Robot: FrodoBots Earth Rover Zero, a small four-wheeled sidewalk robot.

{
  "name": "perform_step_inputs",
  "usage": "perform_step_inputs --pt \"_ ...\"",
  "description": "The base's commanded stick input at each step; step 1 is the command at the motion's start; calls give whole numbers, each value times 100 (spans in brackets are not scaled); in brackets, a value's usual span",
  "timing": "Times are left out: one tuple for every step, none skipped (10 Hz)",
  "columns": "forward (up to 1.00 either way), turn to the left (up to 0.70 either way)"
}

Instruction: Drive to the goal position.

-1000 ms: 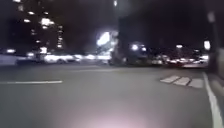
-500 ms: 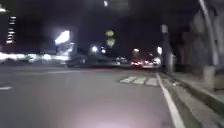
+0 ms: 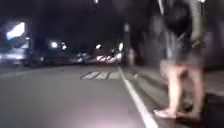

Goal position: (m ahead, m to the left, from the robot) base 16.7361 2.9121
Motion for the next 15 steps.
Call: perform_step_inputs --pt "100 0" --pt "100 0" --pt "100 0" --pt "100 0" --pt "100 0" --pt "100 0" --pt "100 0" --pt "100 0" --pt "90 0" --pt "0 0" --pt "0 0" --pt "0 0" --pt "0 0" --pt "0 0" --pt "0 0"
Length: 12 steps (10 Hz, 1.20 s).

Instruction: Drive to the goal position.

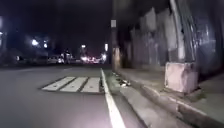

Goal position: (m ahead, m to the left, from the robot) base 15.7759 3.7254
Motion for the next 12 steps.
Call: perform_step_inputs --pt "0 0" --pt "44 14" --pt "95 38" --pt "100 40" --pt "100 40" --pt "100 40" --pt "100 33" --pt "100 26" --pt "100 15" --pt "100 0" --pt "100 0" --pt "100 0"
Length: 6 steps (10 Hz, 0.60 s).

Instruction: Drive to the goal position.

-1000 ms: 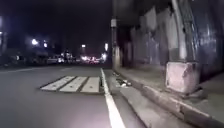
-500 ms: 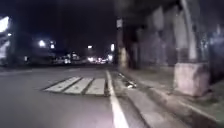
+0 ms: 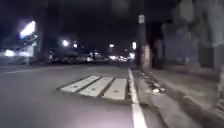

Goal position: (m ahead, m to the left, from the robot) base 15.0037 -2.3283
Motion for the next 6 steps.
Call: perform_step_inputs --pt "100 0" --pt "100 0" --pt "100 0" --pt "100 0" --pt "100 0" --pt "100 -12"
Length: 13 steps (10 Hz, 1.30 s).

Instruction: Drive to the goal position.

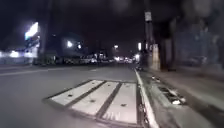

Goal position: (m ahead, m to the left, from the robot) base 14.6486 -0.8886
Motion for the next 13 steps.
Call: perform_step_inputs --pt "100 -38" --pt "100 -40" --pt "100 -40" --pt "100 -39" --pt "100 -25" --pt "100 -6" --pt "100 0" --pt "100 0" --pt "100 -3" --pt "100 -19" --pt "100 -32" --pt "27 -28" --pt "0 0"
